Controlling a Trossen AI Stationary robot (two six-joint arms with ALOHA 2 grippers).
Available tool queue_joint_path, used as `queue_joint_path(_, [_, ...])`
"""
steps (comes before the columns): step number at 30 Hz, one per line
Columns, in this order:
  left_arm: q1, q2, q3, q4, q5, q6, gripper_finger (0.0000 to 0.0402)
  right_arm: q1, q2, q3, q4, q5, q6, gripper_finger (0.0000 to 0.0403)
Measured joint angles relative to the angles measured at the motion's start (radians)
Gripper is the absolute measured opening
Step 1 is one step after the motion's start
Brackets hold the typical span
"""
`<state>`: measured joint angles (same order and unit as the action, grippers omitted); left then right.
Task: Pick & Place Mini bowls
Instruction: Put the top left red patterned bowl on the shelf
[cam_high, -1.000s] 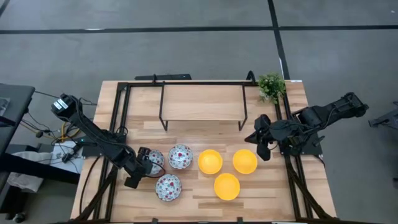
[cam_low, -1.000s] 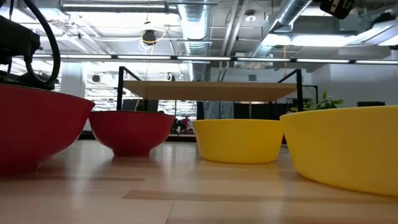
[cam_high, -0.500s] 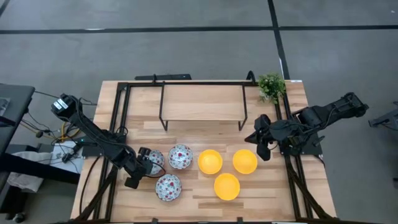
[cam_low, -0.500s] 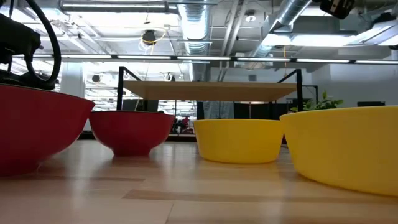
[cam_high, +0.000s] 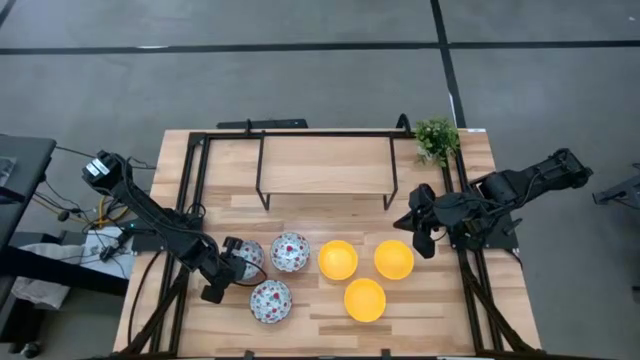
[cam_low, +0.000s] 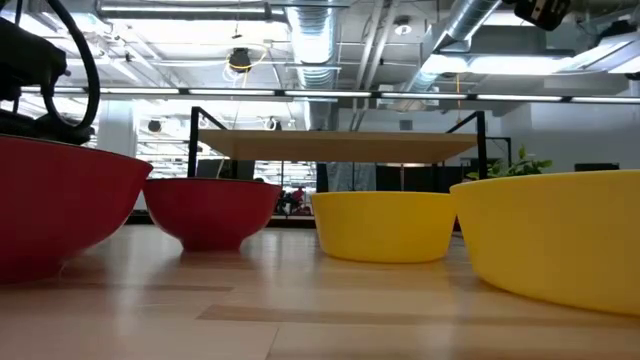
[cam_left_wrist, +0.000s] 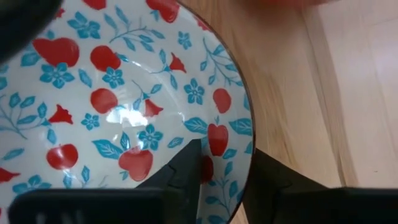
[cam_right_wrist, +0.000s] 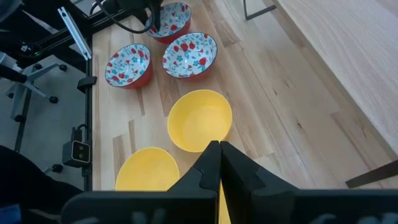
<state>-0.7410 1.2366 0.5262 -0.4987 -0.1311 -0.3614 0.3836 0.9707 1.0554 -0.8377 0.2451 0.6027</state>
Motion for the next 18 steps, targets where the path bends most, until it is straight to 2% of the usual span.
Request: queue_joint_path(18, [0.000,0.000,0.000,0.011,-0.002,-0.001,0.0076,0.000,0.000,0.000,0.000,0.000,-0.001,0.0000])
